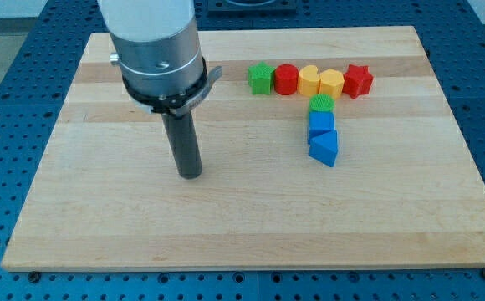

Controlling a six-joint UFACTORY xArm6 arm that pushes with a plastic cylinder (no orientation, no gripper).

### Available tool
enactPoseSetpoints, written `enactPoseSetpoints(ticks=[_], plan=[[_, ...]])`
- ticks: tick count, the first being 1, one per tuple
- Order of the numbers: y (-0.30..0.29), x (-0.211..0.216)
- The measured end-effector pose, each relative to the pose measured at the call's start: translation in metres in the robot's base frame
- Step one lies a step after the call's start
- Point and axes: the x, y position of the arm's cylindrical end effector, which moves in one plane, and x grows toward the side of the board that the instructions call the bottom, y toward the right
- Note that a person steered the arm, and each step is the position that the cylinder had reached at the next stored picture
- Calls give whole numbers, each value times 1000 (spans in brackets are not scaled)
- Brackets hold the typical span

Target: Separate blue cube from the green circle

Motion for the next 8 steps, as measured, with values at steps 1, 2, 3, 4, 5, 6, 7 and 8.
enactPoseSetpoints(ticks=[1,2,3,4,5,6,7,8], plan=[[78,-55],[80,-59],[99,-64],[150,-71],[156,-71],[181,-73],[181,-65],[197,-20]])
